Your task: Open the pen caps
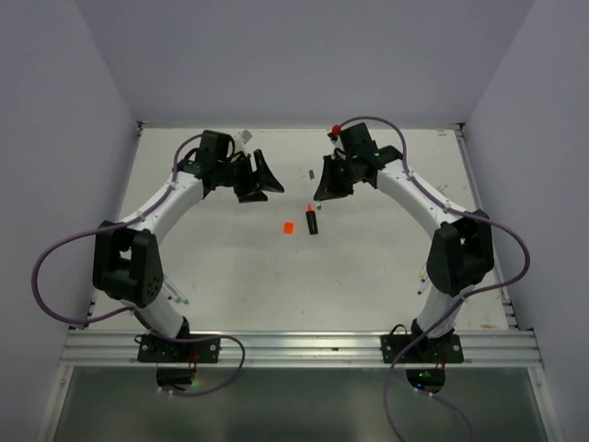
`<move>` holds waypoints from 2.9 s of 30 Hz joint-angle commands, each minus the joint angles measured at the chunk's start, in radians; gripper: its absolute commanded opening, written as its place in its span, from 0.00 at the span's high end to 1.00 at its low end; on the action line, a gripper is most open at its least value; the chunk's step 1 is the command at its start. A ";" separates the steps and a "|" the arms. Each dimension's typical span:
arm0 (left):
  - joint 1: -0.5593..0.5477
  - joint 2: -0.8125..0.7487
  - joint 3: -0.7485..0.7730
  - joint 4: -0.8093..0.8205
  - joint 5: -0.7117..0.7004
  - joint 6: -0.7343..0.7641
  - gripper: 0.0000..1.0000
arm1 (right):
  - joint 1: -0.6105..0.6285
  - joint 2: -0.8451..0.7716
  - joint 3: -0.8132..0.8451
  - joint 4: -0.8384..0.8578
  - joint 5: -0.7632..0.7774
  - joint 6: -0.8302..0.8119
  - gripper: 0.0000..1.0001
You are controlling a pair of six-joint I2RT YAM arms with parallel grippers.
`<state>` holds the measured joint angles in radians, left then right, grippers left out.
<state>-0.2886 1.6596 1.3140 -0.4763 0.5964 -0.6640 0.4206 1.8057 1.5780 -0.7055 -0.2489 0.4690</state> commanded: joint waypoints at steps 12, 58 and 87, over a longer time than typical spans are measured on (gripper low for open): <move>0.002 0.023 -0.050 0.134 0.132 -0.146 0.33 | 0.148 -0.057 -0.108 0.126 -0.313 -0.044 1.00; -0.006 0.069 -0.027 0.081 0.126 -0.146 1.00 | 0.185 0.075 0.019 0.146 -0.345 0.002 0.77; 0.049 0.221 0.206 -0.030 0.010 -0.138 1.00 | 0.346 -0.026 -0.208 0.087 -0.243 0.005 1.00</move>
<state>-0.2893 1.8610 1.3994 -0.5510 0.6811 -0.8051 0.6792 1.8694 1.4612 -0.4988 -0.4339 0.4744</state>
